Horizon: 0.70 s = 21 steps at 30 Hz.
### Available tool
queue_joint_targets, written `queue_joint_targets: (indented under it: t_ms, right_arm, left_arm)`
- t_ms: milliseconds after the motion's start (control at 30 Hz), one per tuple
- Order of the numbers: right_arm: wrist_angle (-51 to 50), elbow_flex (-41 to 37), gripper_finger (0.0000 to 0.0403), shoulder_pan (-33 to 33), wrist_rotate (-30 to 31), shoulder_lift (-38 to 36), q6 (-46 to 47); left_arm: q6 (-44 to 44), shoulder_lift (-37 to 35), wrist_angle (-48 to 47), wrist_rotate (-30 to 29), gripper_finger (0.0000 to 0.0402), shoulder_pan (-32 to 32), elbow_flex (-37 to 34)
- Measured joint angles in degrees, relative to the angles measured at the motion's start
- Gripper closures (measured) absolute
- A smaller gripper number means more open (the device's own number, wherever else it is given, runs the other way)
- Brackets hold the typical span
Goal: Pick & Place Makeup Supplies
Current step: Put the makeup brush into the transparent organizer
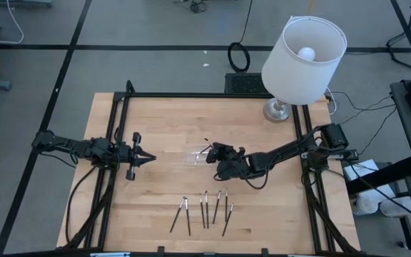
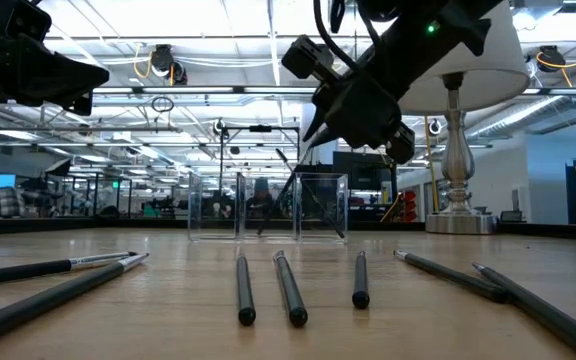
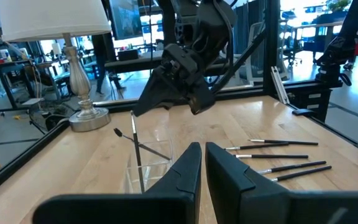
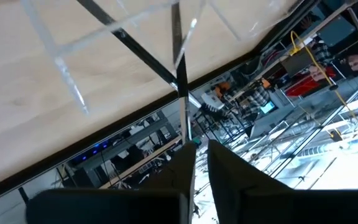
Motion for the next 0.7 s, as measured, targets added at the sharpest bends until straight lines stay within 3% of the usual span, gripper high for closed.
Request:
queue_joint_targets:
  t_ms: [233, 533, 633, 700]
  right_arm:
    - [3.01, 0.02, 0.0338, 0.5, 3.0, -0.63, 0.18]
    - [3.73, 0.09, 0.0337, 5.2, 3.73, -13.0, 5.95]
    - [4.38, 0.07, 0.0337, 5.86, 4.84, -20.09, 13.44]
    - [4.44, 0.07, 0.0337, 5.38, 4.47, -25.61, 25.5]
  left_arm:
    - [0.0, 0.01, 0.0, -0.02, 0.0371, 0.01, 0.0]
    - [0.0, 0.0, 0.02, -0.07, 0.0371, 0.0, 0.01]
    - [0.0, 0.01, 0.01, -0.07, 0.0371, 0.0, 0.01]
    - [0.0, -0.01, 0.02, -0.07, 0.0371, 0.02, 0.01]
